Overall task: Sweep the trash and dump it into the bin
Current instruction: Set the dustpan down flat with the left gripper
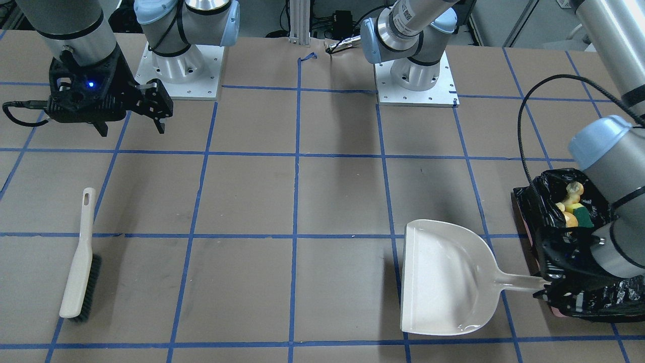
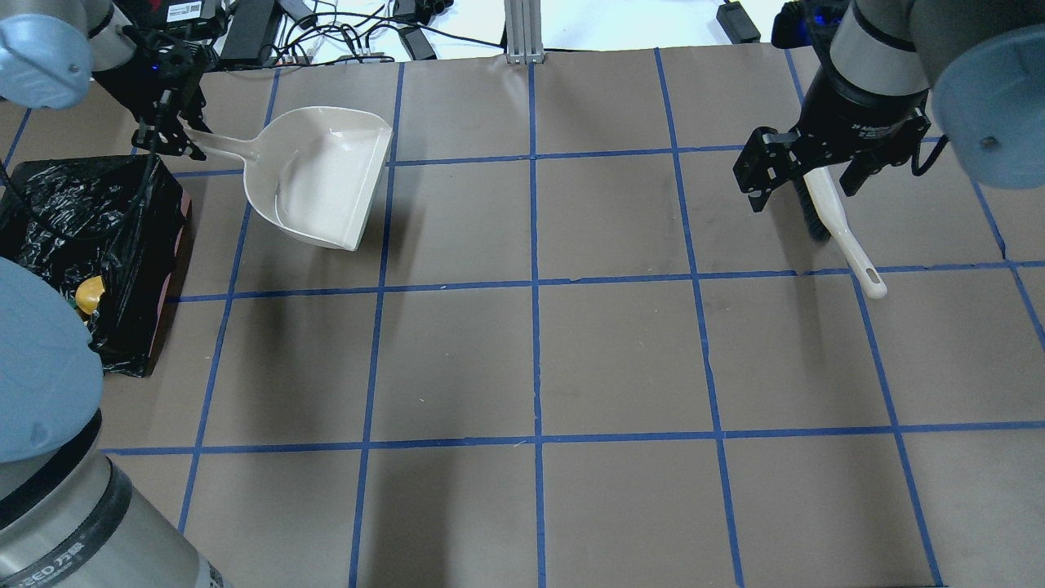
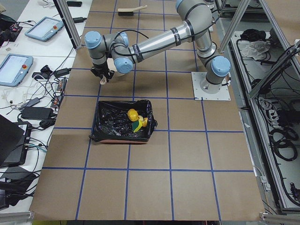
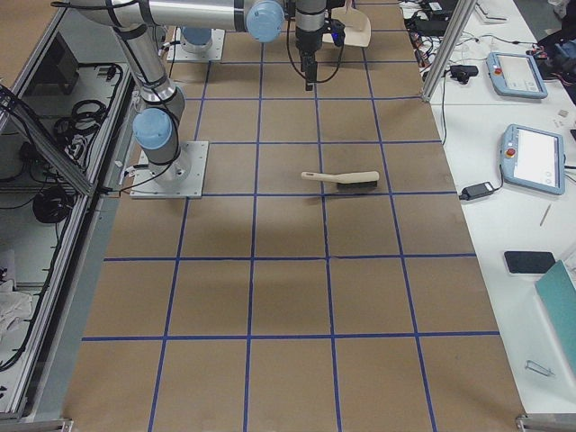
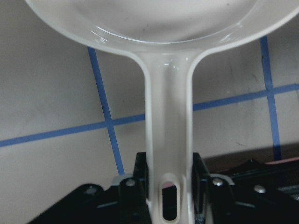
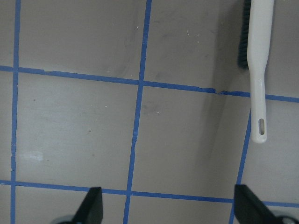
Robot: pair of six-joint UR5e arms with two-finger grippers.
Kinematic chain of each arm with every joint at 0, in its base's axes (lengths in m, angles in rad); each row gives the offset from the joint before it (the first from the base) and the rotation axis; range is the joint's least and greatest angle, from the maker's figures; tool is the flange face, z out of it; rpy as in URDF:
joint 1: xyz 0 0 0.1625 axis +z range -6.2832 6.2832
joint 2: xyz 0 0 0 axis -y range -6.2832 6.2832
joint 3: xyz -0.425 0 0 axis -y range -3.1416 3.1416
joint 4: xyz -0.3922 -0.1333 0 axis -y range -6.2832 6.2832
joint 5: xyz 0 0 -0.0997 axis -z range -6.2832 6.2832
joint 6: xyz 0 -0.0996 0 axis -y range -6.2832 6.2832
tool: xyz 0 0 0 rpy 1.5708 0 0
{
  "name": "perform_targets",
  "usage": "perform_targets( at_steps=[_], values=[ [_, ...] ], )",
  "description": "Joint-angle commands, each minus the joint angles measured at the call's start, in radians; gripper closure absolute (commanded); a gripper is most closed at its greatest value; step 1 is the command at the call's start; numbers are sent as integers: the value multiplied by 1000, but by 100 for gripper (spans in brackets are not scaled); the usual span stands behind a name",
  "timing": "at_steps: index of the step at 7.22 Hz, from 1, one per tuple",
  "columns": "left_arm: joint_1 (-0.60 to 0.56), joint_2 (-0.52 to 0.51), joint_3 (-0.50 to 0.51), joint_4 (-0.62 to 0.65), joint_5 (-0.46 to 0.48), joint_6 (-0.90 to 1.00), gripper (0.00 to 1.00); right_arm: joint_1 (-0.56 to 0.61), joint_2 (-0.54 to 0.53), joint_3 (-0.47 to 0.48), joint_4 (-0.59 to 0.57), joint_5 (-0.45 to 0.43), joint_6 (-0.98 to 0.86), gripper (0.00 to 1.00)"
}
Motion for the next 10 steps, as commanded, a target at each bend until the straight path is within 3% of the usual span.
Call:
perform_targets(
  at_steps=[1, 9, 10],
  values=[
    [-24, -10, -85, 101, 25, -24, 100, -2, 1, 0, 19, 0, 3, 0],
    [-87, -29, -102, 119, 28, -198, 100, 0, -4, 1, 26, 3, 18, 0],
    [-87, -29, -103, 118, 28, -201, 93, 0, -2, 2, 26, 2, 18, 0]
  ],
)
